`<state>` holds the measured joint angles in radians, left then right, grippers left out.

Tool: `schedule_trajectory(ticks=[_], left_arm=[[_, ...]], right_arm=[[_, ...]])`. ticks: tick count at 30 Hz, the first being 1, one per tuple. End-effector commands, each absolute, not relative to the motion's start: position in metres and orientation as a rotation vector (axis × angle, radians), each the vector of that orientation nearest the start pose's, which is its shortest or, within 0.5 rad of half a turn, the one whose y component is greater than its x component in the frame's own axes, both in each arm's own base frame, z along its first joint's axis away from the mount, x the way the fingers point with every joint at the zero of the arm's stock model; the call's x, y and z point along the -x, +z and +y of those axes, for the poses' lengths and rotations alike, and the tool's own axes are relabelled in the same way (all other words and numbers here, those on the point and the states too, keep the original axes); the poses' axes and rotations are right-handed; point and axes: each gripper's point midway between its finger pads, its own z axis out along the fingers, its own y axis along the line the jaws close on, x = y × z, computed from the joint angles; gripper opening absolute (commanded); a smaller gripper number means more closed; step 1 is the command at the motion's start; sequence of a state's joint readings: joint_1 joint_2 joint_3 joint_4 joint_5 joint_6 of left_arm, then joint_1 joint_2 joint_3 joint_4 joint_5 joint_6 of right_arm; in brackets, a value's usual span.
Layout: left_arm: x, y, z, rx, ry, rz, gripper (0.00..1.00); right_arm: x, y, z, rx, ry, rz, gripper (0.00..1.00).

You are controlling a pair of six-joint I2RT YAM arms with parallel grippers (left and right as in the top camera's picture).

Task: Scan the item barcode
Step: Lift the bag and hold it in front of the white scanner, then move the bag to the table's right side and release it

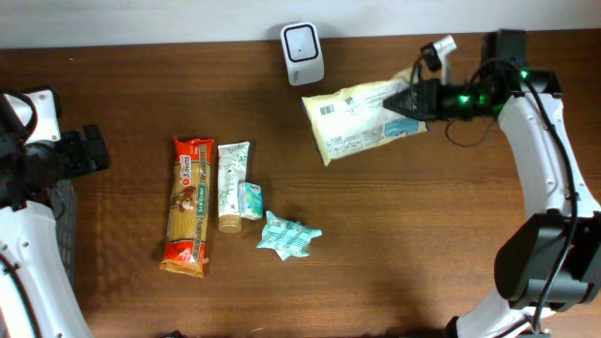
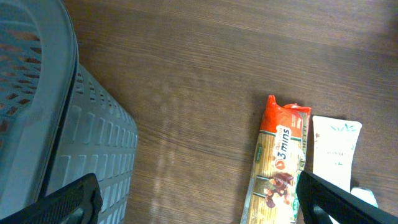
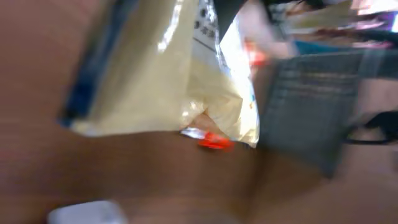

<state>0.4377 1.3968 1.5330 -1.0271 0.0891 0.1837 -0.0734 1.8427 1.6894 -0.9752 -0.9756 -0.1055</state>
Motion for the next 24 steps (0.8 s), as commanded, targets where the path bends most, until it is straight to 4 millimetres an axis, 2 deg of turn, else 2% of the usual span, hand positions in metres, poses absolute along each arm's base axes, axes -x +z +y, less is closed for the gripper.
schedule_trajectory(ticks=[1,3,5,8,10,13,16,19,24], left_arm=[[-0.335,0.277,0.139,0.250,0.170,2.446,0.99],[-0.335,0.277,0.139,0.250,0.170,2.446,0.99],[-0.335,0.277,0.139,0.250,0.170,2.446,0.99],[-0.335,0.277,0.139,0.250,0.170,2.446,0.99],[-0.335,0.277,0.139,0.250,0.170,2.446,0.99],[-0.335,0.277,0.139,0.250,0.171,2.446,0.99],[-0.335,0.277,0.139,0.250,0.171,2.446,0.99],[-0.335,0.277,0.139,0.250,0.171,2.446,0.99],[-0.335,0.277,0.139,0.250,0.170,2.446,0.99]], right_arm=[[-0.458,0.246,0.116,0.356,0.574,2.417,0.04],[-0.491,0.254,0.128,0.357,0.158,2.312,0.04],[-0.514,0.267,0.139,0.384,-0.154,2.175,0.04],[-0.542,0.275,0.167,0.553,-0.449,1.978,0.04],[-0.566,0.272,0.181,0.685,-0.602,1.846,0.04],[-0.603,0.258,0.199,0.853,-0.791,1.636,0.04],[-0.625,0.243,0.210,0.973,-0.969,1.467,0.04],[-0.630,0.231,0.212,0.975,-0.979,1.447,0.04],[-0.631,0.234,0.213,1.005,-1.014,1.418,0.04]])
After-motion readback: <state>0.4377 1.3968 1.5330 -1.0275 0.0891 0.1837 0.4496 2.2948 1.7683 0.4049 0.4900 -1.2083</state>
